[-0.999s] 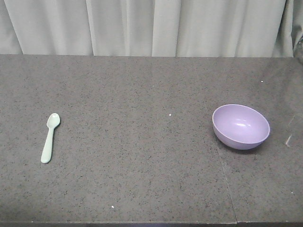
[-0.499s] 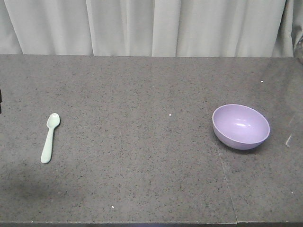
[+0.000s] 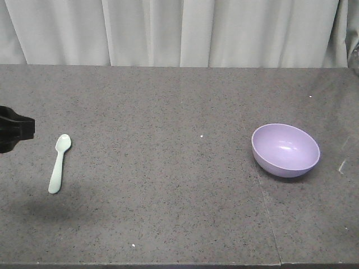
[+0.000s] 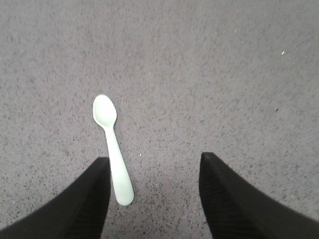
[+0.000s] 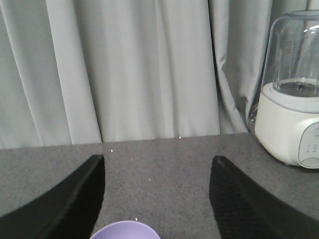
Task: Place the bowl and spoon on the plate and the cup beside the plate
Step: 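Move the left gripper down over the pale green spoon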
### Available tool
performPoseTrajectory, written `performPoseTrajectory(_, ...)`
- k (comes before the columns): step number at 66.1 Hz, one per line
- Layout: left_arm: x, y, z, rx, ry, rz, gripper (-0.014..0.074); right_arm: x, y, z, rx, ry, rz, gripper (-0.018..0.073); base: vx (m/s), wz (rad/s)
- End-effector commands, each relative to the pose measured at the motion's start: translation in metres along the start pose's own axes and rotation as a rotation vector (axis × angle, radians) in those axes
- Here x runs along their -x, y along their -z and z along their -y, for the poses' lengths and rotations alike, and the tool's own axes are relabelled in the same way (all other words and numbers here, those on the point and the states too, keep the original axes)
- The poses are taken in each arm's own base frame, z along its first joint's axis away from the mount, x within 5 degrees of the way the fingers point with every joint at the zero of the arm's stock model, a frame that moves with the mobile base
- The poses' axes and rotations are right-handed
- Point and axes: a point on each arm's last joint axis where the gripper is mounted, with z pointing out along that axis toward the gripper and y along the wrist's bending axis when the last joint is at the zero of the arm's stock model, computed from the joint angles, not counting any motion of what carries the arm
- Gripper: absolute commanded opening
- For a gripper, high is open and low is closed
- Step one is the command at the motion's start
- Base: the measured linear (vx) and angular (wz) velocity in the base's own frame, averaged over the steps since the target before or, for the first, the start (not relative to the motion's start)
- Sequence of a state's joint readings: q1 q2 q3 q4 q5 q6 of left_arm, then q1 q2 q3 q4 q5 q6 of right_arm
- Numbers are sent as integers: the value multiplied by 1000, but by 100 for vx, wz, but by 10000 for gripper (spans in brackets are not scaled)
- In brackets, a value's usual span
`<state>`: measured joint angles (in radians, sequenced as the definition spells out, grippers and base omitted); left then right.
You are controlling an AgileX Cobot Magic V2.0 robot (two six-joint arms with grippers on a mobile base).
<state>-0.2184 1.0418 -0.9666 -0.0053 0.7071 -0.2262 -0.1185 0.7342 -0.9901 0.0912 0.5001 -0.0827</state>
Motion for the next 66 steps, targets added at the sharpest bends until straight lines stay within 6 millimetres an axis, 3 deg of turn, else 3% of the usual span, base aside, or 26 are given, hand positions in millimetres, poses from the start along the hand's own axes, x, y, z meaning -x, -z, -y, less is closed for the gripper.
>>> performPoseTrajectory(1, 14, -7, 4, -18, 5, 52, 395, 23, -10, 1, -3, 27, -1, 456, 0, 0)
performPoseTrajectory(12, 20, -29, 6, 6, 4, -55, 395, 24, -37, 1, 9, 24, -135, 456, 0, 0)
performPoseTrajectory(31, 77, -34, 13, 79, -60, -77, 394, 11, -52, 1, 18, 27, -242, 455, 0, 0)
performPoseTrajectory(38, 80, -45, 10, 129, -77, -156, 394, 11, -52, 1, 18, 27, -246, 455, 0, 0)
performPoseTrajectory(66, 62, -113, 3, 207, -54, -366, 394, 10, -52, 1, 19, 27, -254, 455, 0, 0)
